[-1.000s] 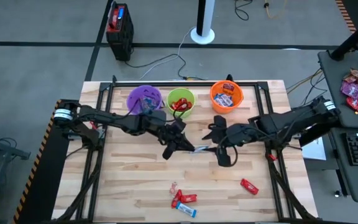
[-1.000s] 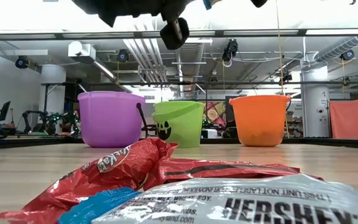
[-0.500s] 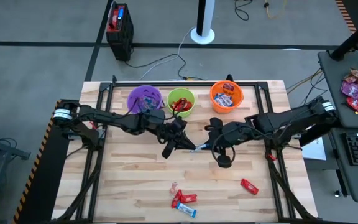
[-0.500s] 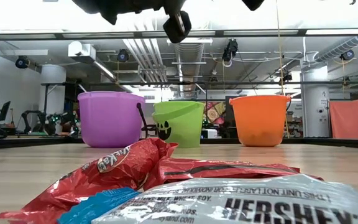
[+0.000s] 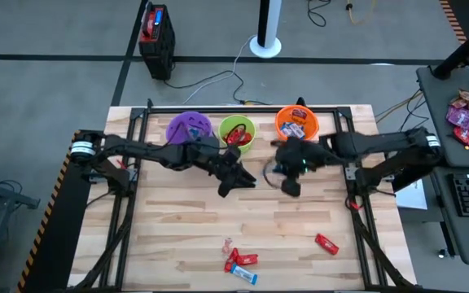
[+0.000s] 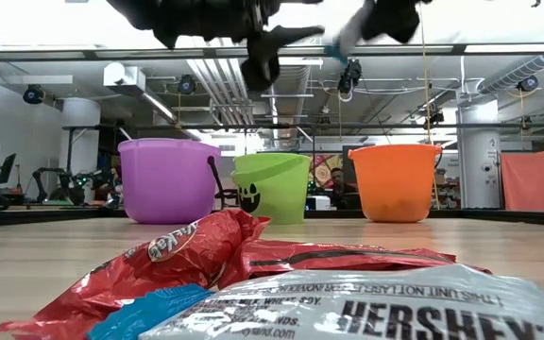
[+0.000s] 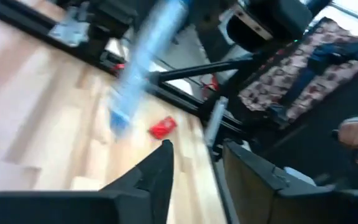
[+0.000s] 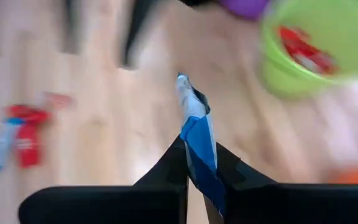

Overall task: Sort candy by brand, put in halloween buckets
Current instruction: Put the white chocolate bar into the orange bucket, then put the orange gummy candy into the purple bucket

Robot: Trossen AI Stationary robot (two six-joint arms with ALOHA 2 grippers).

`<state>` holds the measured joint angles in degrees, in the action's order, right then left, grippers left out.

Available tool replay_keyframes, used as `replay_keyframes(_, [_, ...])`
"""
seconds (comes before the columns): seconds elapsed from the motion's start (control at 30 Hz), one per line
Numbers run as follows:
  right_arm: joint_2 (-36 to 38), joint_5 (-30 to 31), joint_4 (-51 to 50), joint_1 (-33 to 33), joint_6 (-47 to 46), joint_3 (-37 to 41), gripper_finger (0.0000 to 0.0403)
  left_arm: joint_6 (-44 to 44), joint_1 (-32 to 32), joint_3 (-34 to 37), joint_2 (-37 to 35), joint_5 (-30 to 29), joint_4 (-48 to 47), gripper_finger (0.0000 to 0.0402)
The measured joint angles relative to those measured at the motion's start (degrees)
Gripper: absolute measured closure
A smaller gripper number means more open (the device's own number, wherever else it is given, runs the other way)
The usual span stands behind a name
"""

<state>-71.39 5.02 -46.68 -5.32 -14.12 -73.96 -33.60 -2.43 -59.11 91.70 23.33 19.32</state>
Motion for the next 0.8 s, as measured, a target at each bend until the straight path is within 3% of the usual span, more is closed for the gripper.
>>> replay_keyframes(0.17, [0.0, 3.0, -8.0, 11.3, -0.3, -0.7, 0.0389, -1.1, -2.8, 0.0, 0.0, -1.3, -3.0, 0.0254])
replay_keyframes(0.37, [-0.8, 6.1, -9.7, 28.5, -2.4, -0.7, 0.0389, -3.7, -3.4, 0.0, 0.0, -1.0, -7.5, 0.0249])
replay_keyframes(0.53, [-4.4, -2.7, -13.6, 42.2, -7.7, -0.6, 0.0380, -5.1, -2.5, 0.0, -1.2, 0.6, -15.1, 0.0249])
replay_keyframes(0.63, [-7.7, -6.2, -16.4, 46.2, -6.6, -0.6, 0.0351, -4.2, -1.0, 0.0, -2.5, 0.6, -21.5, 0.0250])
replay_keyframes(0.8, [-10.7, -6.5, -17.0, 47.2, -3.0, -0.6, 0.0287, -2.6, 3.5, 0.0, -5.3, -0.4, -34.4, 0.0258])
